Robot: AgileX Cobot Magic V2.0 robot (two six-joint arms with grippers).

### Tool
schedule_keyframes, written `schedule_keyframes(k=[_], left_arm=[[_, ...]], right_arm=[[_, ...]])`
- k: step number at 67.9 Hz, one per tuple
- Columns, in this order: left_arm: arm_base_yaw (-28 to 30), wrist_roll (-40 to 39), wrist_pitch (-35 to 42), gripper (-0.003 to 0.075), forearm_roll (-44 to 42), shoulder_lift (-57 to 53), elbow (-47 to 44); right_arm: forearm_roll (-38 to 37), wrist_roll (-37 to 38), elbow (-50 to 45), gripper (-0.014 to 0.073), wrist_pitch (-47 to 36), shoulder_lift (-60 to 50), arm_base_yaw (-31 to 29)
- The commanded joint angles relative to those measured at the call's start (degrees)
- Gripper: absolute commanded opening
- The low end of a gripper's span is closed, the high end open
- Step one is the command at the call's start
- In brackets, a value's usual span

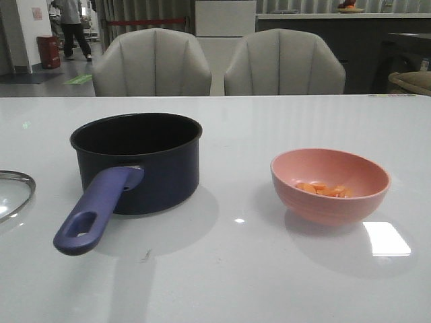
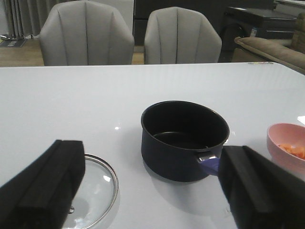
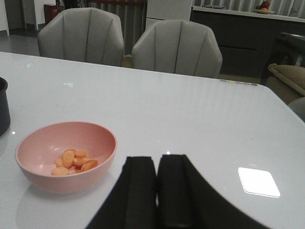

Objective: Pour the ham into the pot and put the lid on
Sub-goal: 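Set the glass lid on the table beside the pot, release it, then lower the right gripper to the pink bowl rim and grasp it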

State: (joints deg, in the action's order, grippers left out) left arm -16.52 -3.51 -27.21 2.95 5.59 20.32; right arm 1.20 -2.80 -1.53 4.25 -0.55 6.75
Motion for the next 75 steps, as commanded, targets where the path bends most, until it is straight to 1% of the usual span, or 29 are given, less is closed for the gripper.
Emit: schedule_keyframes(k=[1,9,17,21,26,40,44,54,66,69,72,75], left_arm=[[-1.6,-0.1,6.2,0.0617,0.2,0.5,1.2],[-2.2,-0.1,6.4,0.0617,0.2,0.5,1.2],[-2.2,-0.1,6.2,0.0617,0.2,0.5,1.1],[-2.2,-0.1,6.2,0.0617,0.2,0.5,1.1],[-2.2,-0.1,5.9,0.0617,0.2,0.5,1.1],[-2.2,-0.1,5.9,0.0617,0.2,0.5,1.1],[-2.2,-0.1,5.9,0.0617,0.2,0.5,1.1],[-2.2,-0.1,5.9,0.0617,0.2,0.5,1.1],[-2.2,-0.1,5.9,0.0617,0.2,0.5,1.1],[-2.2,-0.1,5.9,0.0617,0.2,0.5,1.1],[-2.2,-0.1,5.9,0.0617,0.2,0.5,1.1],[-2.2,-0.1,5.9,0.0617,0.2,0.5,1.1]], right_arm=[[-0.8,-0.3,0.3,0.0158,-4.6,-1.2,-0.3],[-0.8,-0.3,0.3,0.0158,-4.9,-1.1,-0.3],[-0.7,-0.3,0.4,0.0158,-10.6,-1.1,-0.3],[1.9,0.1,1.2,0.0158,-11.6,-0.6,-0.3],[5.4,0.1,4.6,0.0158,-9.3,1.2,-0.3],[5.4,-0.8,15.8,0.0158,2.6,14.3,-0.3],[5.4,-0.8,17.3,0.0158,4.6,17.5,-0.3],[5.5,-0.7,17.7,0.0158,5.0,23.1,-0.3],[6.4,-0.7,18.8,0.0160,2.8,28.0,-0.3],[6.5,-0.7,20.1,0.0173,3.0,30.3,-0.3],[6.5,-0.7,21.8,0.0216,3.4,33.2,-0.1],[6.5,-0.7,23.6,0.0293,3.6,36.5,0.1]])
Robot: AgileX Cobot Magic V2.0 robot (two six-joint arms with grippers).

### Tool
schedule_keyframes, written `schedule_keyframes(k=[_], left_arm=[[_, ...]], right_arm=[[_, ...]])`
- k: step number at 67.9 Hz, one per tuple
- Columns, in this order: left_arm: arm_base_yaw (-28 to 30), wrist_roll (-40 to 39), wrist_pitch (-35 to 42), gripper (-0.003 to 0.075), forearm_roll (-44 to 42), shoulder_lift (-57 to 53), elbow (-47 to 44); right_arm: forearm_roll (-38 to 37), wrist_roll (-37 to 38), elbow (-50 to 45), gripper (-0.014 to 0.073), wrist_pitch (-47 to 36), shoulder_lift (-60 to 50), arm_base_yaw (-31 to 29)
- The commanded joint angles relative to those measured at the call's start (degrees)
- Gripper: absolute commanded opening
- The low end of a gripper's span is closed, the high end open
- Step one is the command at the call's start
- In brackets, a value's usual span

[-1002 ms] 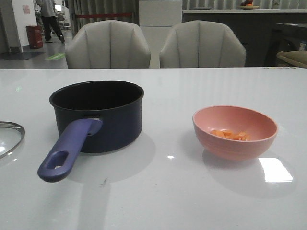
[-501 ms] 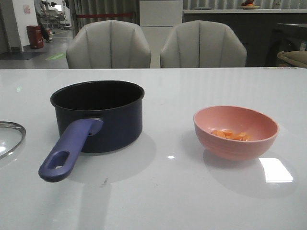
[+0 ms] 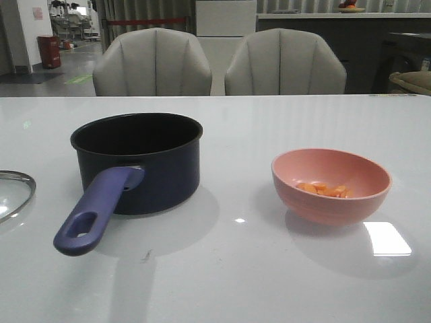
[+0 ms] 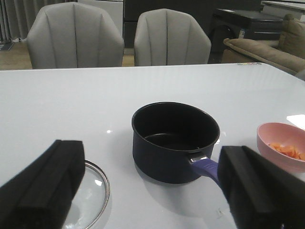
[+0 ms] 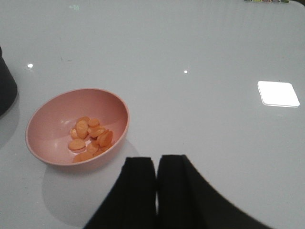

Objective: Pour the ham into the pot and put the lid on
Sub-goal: 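Lower the right gripper to the pink bowl rim and grasp it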

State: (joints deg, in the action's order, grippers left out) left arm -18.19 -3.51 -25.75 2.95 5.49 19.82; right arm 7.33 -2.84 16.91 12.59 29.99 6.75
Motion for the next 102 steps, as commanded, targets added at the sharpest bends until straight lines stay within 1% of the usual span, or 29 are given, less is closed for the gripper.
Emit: schedule_keyframes(k=[1,2,7,12,13,18,25,37,58,64,68,71,72,75,81,92,94,97,102], left_arm=[[-0.5,-0.1,4.4,0.0617,0.2,0.6,1.6],[-0.5,-0.1,4.4,0.0617,0.2,0.6,1.6],[-0.5,-0.1,4.4,0.0617,0.2,0.6,1.6],[-0.5,-0.1,4.4,0.0617,0.2,0.6,1.6],[-0.5,-0.1,4.4,0.0617,0.2,0.6,1.6],[-0.5,-0.1,4.4,0.0617,0.2,0.6,1.6],[-0.5,-0.1,4.4,0.0617,0.2,0.6,1.6],[-0.5,-0.1,4.4,0.0617,0.2,0.6,1.6],[-0.5,-0.1,4.4,0.0617,0.2,0.6,1.6],[-0.5,-0.1,4.4,0.0617,0.2,0.6,1.6],[-0.5,-0.1,4.4,0.0617,0.2,0.6,1.6],[-0.5,-0.1,4.4,0.0617,0.2,0.6,1.6],[-0.5,-0.1,4.4,0.0617,0.2,0.6,1.6],[-0.5,-0.1,4.4,0.0617,0.2,0.6,1.6],[-0.5,-0.1,4.4,0.0617,0.2,0.6,1.6],[-0.5,-0.1,4.4,0.0617,0.2,0.6,1.6],[-0.5,-0.1,4.4,0.0617,0.2,0.6,1.6],[-0.5,-0.1,4.4,0.0617,0.2,0.6,1.6],[-0.5,-0.1,4.4,0.0617,0.2,0.6,1.6]], right_arm=[[0.4,-0.7,5.4,0.0304,-4.7,6.4,0.2],[0.5,-0.7,6.2,0.0336,-4.6,8.0,0.2],[1.5,-0.7,9.4,0.0431,-3.9,14.0,0.2],[4.0,-0.7,13.2,0.0468,-2.4,20.7,0.5],[4.0,-0.7,13.2,0.0468,-2.4,20.7,0.5],[5.7,-0.7,17.0,0.0468,-2.0,27.8,1.5],[5.7,-0.7,21.9,0.0468,-2.0,37.0,2.9],[6.0,-0.7,28.8,0.0463,-1.6,50.1,2.7],[7.8,-0.7,37.1,0.0459,3.4,62.6,2.8],[7.9,-0.7,38.5,0.0413,4.7,65.2,2.8],[7.9,-0.7,39.1,0.0343,5.0,66.5,2.8],[8.9,-0.7,39.4,0.0272,5.0,67.2,2.8],[8.9,-0.7,39.5,0.0262,5.0,67.3,2.8],[10.6,-0.7,39.6,0.0199,5.0,67.5,2.8],[13.4,-0.7,39.6,0.0125,4.8,67.4,2.8],[14.4,-0.7,39.7,0.0133,3.1,66.2,2.8],[15.5,-0.6,39.9,0.0133,3.0,65.8,2.8],[17.0,-0.8,41.0,0.0133,3.7,64.5,2.8],[17.0,-1.4,43.0,0.0133,5.4,63.6,3.1]])
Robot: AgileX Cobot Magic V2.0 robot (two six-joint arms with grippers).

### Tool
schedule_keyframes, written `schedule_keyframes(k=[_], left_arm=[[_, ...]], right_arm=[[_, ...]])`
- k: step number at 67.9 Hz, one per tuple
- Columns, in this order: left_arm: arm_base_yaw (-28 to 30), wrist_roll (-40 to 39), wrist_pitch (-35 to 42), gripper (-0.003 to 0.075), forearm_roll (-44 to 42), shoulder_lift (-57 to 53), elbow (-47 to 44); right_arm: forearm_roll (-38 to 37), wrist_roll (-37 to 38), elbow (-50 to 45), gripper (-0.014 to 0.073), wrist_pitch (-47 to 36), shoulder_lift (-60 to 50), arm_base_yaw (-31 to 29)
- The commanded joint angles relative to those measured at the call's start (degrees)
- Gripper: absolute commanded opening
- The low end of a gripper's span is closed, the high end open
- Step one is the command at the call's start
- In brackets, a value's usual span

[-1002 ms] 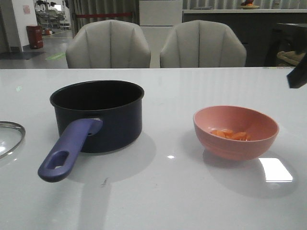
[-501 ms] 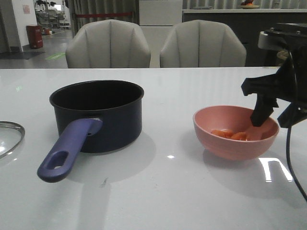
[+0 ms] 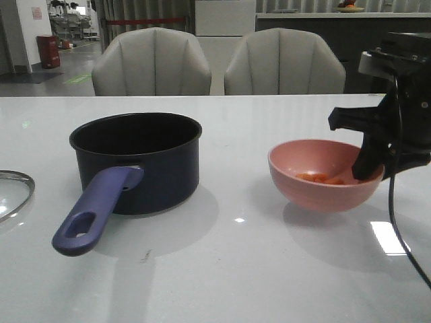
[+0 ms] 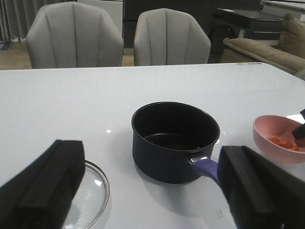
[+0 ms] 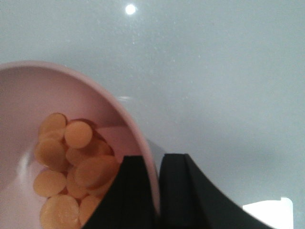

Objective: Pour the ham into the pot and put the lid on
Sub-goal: 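Lower the right gripper to the pink bowl rim and grasp it, then lift the pink bowl over the pot and tip it with the right gripper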

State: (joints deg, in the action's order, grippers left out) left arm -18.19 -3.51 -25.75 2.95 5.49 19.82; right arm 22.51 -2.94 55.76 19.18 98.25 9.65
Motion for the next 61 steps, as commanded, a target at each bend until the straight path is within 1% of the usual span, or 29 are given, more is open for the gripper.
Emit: schedule_keyframes(k=[1,4,11,17,23,31,37,42,44,49,61], left_arm=[[-0.5,-0.1,4.4,0.0617,0.2,0.6,1.6],[-0.5,-0.1,4.4,0.0617,0.2,0.6,1.6],[-0.5,-0.1,4.4,0.0617,0.2,0.6,1.6],[-0.5,-0.1,4.4,0.0617,0.2,0.6,1.6],[-0.5,-0.1,4.4,0.0617,0.2,0.6,1.6],[-0.5,-0.1,4.4,0.0617,0.2,0.6,1.6],[-0.5,-0.1,4.4,0.0617,0.2,0.6,1.6],[-0.5,-0.1,4.4,0.0617,0.2,0.6,1.6],[-0.5,-0.1,4.4,0.0617,0.2,0.6,1.6],[-0.5,-0.1,4.4,0.0617,0.2,0.6,1.6],[-0.5,-0.1,4.4,0.0617,0.2,0.6,1.6]], right_arm=[[1.7,-1.9,5.2,0.0133,-0.3,-5.1,0.5],[1.7,-2.8,6.7,0.0133,1.5,-5.4,0.9],[1.7,-5.8,15.0,0.0133,8.1,-5.0,3.9],[1.7,-6.0,20.5,0.0133,12.0,-4.0,7.0],[1.6,-6.0,26.3,0.0135,14.1,-2.2,10.5],[1.2,-6.0,32.8,0.0135,13.9,0.8,14.7],[-0.9,-6.0,35.6,0.0135,9.5,2.4,17.9],[-4.6,-6.0,35.1,0.0135,2.5,2.5,20.3],[-6.5,-5.9,34.7,0.0135,-1.0,2.5,21.3],[-8.0,-5.8,33.1,0.0135,-8.8,2.5,23.0],[-8.7,-7.6,25.5,0.0135,-31.5,2.5,25.3]])
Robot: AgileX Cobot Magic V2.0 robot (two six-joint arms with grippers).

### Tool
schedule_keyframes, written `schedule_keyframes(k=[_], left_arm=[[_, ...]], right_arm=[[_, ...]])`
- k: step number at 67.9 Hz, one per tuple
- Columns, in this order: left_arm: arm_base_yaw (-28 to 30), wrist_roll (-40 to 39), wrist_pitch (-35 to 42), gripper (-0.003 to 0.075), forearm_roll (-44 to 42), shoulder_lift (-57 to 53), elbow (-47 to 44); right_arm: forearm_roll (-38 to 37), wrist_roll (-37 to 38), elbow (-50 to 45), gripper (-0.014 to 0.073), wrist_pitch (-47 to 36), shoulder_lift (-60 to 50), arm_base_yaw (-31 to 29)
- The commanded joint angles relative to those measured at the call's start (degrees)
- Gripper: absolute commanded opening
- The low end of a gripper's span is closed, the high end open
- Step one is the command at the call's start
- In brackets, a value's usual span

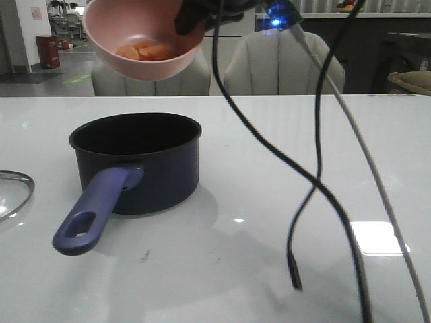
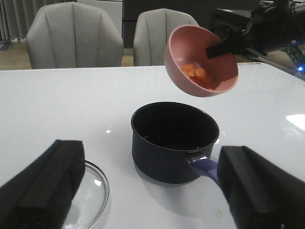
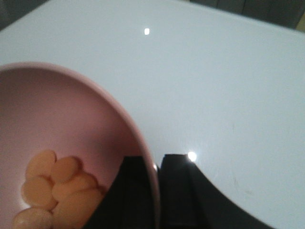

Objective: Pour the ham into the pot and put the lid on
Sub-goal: 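Lift the pink bowl over the pot and tip it with the right gripper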

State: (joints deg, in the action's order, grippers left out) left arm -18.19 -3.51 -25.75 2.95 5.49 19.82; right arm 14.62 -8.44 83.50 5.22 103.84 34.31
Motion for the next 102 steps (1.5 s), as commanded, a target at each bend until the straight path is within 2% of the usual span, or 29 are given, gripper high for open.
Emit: schedule_keyframes(k=[1,8,17,26,37,47,54,65,69,73,79,80,94,102], left_arm=[[-0.5,-0.1,4.4,0.0617,0.2,0.6,1.6],[-0.5,-0.1,4.4,0.0617,0.2,0.6,1.6],[-0.5,-0.1,4.4,0.0617,0.2,0.6,1.6],[-0.5,-0.1,4.4,0.0617,0.2,0.6,1.6],[-0.5,-0.1,4.4,0.0617,0.2,0.6,1.6],[-0.5,-0.1,4.4,0.0617,0.2,0.6,1.6],[-0.5,-0.1,4.4,0.0617,0.2,0.6,1.6],[-0.5,-0.1,4.4,0.0617,0.2,0.6,1.6],[-0.5,-0.1,4.4,0.0617,0.2,0.6,1.6],[-0.5,-0.1,4.4,0.0617,0.2,0.6,1.6],[-0.5,-0.1,4.4,0.0617,0.2,0.6,1.6],[-0.5,-0.1,4.4,0.0617,0.2,0.6,1.6],[-0.5,-0.1,4.4,0.0617,0.2,0.6,1.6],[-0.5,-0.1,4.4,0.0617,0.2,0.6,1.6]], right_arm=[[-0.8,-2.7,-3.0,0.0135,-19.6,-3.1,0.7],[-0.8,-8.1,-9.1,0.0135,-35.7,-2.6,1.6],[-0.8,-17.7,-13.2,0.0135,-49.5,-0.4,2.8],[-1.4,-29.8,-14.3,0.0135,-56.0,2.5,4.5],[-1.4,-48.8,-14.3,0.0135,-65.8,6.4,6.8],[-2.6,-59.5,-14.3,0.0135,-77.0,10.0,7.5],[-4.5,-65.5,-14.5,0.0135,-79.0,11.3,7.5],[-7.9,-67.3,-14.5,0.0135,-79.0,11.9,7.5],[-8.4,-66.5,-14.5,0.0135,-79.0,11.9,7.5],[-7.0,-61.5,-14.5,0.0135,-78.8,11.9,7.5],[-3.6,-45.5,-14.4,0.0131,-76.6,11.4,7.4],[-2.5,-40.6,-14.4,0.0131,-74.8,11.2,7.3],[3.5,-12.1,-14.4,0.0131,-61.5,7.6,7.1],[4.3,-6.9,-14.4,0.0131,-51.1,3.8,7.1]])
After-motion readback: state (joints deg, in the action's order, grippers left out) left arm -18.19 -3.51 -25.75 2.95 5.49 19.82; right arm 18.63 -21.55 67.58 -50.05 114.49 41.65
